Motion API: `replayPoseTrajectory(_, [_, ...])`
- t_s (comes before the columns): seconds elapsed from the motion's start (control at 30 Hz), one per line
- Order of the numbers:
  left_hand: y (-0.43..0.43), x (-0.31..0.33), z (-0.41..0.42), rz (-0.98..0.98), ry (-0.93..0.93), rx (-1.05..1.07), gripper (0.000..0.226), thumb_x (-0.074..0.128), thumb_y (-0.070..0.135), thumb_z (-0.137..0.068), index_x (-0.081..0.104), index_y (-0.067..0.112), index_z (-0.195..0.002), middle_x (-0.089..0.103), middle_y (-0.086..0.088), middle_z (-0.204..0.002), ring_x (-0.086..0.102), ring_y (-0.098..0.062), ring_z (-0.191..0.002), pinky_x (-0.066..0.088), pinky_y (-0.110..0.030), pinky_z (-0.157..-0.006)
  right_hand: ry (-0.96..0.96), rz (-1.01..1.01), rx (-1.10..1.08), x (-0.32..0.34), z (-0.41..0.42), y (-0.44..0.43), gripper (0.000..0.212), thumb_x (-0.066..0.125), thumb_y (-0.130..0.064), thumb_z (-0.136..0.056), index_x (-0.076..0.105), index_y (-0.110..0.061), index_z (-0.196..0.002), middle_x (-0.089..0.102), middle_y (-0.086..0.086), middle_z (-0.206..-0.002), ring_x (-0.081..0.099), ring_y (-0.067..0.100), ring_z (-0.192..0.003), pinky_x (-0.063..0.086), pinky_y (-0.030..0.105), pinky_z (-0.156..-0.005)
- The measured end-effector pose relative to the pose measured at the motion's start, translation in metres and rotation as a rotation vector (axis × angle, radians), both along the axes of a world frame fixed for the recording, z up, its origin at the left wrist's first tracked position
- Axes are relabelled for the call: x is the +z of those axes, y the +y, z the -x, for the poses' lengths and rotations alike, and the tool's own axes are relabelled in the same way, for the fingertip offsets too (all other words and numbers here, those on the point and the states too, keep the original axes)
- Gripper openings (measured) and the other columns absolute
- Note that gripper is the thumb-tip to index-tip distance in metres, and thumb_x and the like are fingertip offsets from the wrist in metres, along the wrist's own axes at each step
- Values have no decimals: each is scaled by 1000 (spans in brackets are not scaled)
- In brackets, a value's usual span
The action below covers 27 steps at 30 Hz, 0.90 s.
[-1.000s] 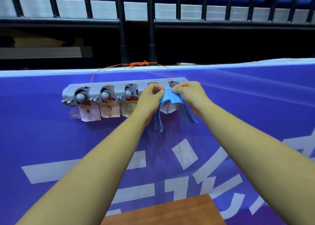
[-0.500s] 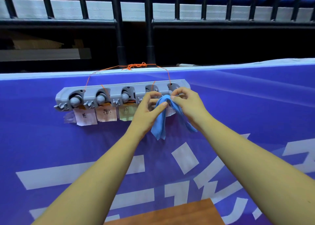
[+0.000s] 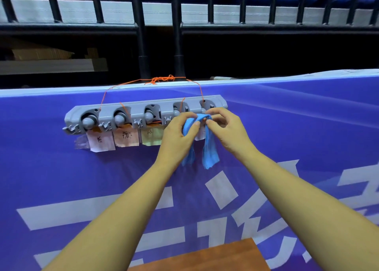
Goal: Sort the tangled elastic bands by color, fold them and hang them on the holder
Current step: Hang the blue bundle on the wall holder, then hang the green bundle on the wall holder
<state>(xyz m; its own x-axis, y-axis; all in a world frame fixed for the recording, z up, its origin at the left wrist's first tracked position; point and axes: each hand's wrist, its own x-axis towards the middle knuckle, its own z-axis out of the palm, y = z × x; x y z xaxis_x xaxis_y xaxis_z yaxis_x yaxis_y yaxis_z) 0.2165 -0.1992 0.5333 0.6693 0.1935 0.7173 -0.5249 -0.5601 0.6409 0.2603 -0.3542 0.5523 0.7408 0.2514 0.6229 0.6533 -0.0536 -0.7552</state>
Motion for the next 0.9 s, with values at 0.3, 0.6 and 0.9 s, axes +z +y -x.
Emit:
replayPoseTrajectory(0.3, [-7, -4, -3, 36, -56, 67, 25, 57, 28, -95, 67, 26, -118, 65, 7, -111, 63, -6, -104, 53, -29, -91, 26, -13, 33, -10, -2, 5, 17, 63, -12, -90, 69, -17, -105, 72, -5, -101, 66, 4, -99, 55, 25, -85])
replayPoseTrajectory(0.6, [-3, -6, -1, -63, -115, 21, 32, 59, 12, -94, 62, 17, -125, 62, 5, -121, 59, -6, -110, 46, -14, -91, -52, -57, -70, -9, -5, 8, 21, 58, -14, -95, 70, -17, -112, 72, -8, -104, 66, 1, -97, 52, 19, -86])
replayPoseTrajectory(0.9, [0, -15, 14, -16, 64, 41, 28, 63, 25, -93, 63, 21, -121, 65, 7, -117, 63, -3, -102, 50, -17, -86, -31, 59, -137, -23, 5, 0, 20, 59, -22, -94, 70, -18, -110, 71, -11, -105, 65, 1, -100, 52, 24, -90])
